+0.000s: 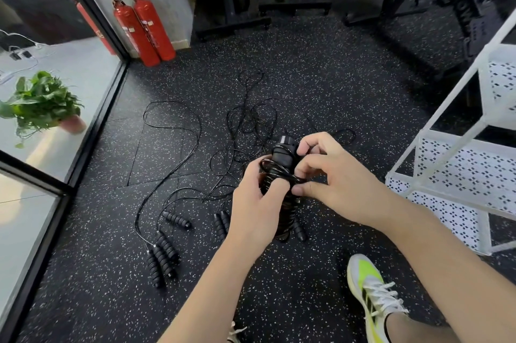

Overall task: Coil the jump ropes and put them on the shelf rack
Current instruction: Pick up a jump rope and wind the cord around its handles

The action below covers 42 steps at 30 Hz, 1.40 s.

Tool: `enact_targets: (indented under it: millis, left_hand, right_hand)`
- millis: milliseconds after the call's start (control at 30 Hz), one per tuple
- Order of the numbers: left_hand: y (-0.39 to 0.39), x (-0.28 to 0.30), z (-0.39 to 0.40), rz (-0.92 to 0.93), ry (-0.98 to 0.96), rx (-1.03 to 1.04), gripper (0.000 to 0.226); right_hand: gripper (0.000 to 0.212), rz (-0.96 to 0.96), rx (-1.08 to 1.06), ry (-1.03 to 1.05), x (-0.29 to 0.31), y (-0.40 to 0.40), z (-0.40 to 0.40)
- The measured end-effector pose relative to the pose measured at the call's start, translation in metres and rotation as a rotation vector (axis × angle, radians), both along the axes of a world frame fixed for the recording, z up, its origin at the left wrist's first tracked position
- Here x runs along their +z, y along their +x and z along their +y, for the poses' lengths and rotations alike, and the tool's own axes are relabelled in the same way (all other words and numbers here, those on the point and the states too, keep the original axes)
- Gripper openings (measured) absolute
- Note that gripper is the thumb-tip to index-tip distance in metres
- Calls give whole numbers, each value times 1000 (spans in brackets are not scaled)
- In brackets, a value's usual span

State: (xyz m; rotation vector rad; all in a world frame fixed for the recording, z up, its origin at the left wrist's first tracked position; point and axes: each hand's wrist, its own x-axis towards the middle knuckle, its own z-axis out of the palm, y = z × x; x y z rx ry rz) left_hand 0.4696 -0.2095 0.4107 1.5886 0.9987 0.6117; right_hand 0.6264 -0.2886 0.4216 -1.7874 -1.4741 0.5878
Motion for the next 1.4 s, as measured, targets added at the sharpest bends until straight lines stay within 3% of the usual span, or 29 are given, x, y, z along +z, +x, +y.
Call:
enact_targets:
  millis: [100,167,267,333,433,533,633,767,967,1233,1400]
  left_hand:
    - [2,1,1,-13,-27,24,37]
    - [4,2,0,-13,-60,56,29]
    - [7,4,-1,-31,-145,96,16]
    - [8,5,-2,-41,-168,125,24]
    - [7,6,-4,-37,-152,160,19]
    - [7,7,-4,-34,-168,191,6]
    - [7,10,-3,-46,-198,184,14]
    - [9,10,-3,-56,-250,170,26]
    - [10,7,-3,32,-117,141,10]
    - [8,0,5,239,107,62,66]
    - [8,-6,5,298,151,38,67]
  right_hand:
    - [10,-34,-78,81,-1,-2,-1]
    - [5,-172,-105,161,-2,-4,-2]
    - [12,-394,-113,254,-7,-9,-2]
    - [17,-458,-113,303,-9,-11,0]
    - [23,-421,-141,333,-12,-17,0]
    - [24,-222,-233,302,-13,-23,0]
    - [8,-357,-279,411,-15,-27,4]
    - [23,-431,-297,475,-15,-27,7]
    - [6,-345,-320,304,-14,-27,9]
    - [15,-386,-379,-78,6,-34,9]
    - [16,-290,-315,-268,28,-30,2]
